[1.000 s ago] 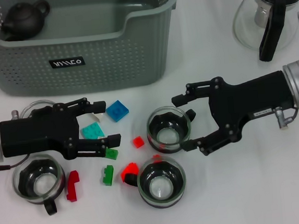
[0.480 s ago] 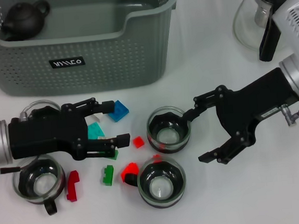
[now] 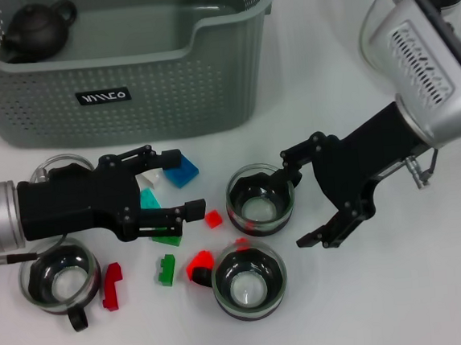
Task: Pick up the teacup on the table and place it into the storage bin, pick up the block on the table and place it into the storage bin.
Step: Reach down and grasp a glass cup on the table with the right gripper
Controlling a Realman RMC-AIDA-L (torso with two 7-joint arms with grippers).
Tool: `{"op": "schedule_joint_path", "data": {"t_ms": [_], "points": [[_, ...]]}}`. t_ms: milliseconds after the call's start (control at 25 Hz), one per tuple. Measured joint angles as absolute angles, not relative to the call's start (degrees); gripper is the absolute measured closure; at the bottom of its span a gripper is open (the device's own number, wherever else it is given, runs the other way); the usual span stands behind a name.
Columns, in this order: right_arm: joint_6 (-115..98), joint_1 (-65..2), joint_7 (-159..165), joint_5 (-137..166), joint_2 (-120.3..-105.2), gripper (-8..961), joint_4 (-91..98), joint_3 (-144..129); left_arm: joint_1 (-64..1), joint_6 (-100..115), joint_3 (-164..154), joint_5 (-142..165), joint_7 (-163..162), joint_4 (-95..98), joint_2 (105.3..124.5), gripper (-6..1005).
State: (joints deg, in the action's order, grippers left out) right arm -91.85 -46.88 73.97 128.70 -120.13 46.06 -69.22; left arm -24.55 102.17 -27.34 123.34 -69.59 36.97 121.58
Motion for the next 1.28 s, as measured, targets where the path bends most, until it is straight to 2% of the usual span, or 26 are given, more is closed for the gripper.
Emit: {"op": "schedule_joint_path", "data": {"t_ms": [1280], "points": [[-76.3,-49.4,76.8,128.1,-121.01,11,45.8,-91.5,-24.5,102.1,-27.3,122.7,-69.6,36.8,121.54,80]]}}
